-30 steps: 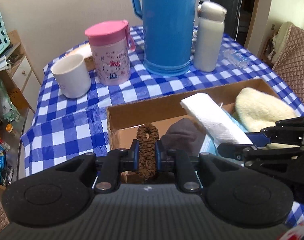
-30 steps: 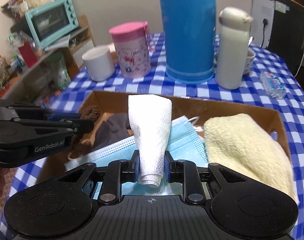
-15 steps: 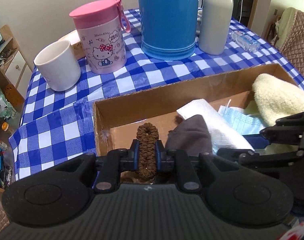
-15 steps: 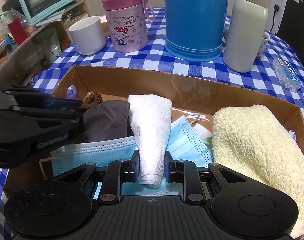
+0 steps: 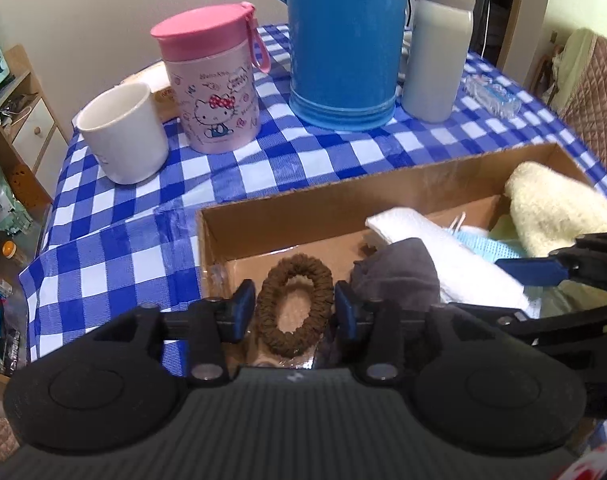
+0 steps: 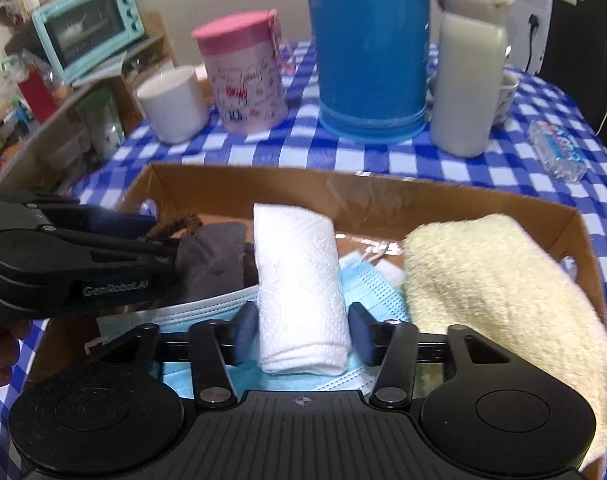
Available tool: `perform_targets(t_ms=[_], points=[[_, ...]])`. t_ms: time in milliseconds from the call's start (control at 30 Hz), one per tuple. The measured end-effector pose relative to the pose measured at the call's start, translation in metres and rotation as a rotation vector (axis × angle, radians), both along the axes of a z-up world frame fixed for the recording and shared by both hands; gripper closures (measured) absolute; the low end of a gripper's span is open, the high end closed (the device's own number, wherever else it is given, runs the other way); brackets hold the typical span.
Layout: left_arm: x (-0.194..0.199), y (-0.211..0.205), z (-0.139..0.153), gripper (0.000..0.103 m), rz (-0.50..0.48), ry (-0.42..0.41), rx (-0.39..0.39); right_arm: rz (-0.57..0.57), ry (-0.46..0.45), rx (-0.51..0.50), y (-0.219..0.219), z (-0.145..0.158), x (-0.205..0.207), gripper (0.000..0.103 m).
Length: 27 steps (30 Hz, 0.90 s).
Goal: Organize soft objects
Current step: 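Open both tools to drop the hair tie and white cloth into the box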
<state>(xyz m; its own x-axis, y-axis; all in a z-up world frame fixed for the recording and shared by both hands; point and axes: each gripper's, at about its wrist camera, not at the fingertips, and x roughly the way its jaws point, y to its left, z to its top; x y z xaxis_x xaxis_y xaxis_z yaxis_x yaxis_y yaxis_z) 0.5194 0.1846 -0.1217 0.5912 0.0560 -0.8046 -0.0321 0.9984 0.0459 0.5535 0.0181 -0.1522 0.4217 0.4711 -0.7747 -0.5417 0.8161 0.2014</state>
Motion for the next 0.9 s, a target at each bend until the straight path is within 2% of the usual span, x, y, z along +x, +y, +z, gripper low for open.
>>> perform_targets(t_ms=[133, 400, 900], points=[[-0.009, 0.003, 0.01, 0.057, 0.002, -0.022, -0.006, -0.012, -0.031, 0.038, -0.012, 0.012, -0.007, 0.047], [-0.03, 0.003, 0.029, 0.057, -0.003, -0.044, -0.032, -0.034, -0.08, 0.094, -0.041, 0.033, -0.029, 0.046], [-0.076, -0.011, 0.066, 0.057, 0.004, -0.081, -0.071, -0.128, -0.093, 0.136, -0.099, 0.059, -0.065, 0.046]])
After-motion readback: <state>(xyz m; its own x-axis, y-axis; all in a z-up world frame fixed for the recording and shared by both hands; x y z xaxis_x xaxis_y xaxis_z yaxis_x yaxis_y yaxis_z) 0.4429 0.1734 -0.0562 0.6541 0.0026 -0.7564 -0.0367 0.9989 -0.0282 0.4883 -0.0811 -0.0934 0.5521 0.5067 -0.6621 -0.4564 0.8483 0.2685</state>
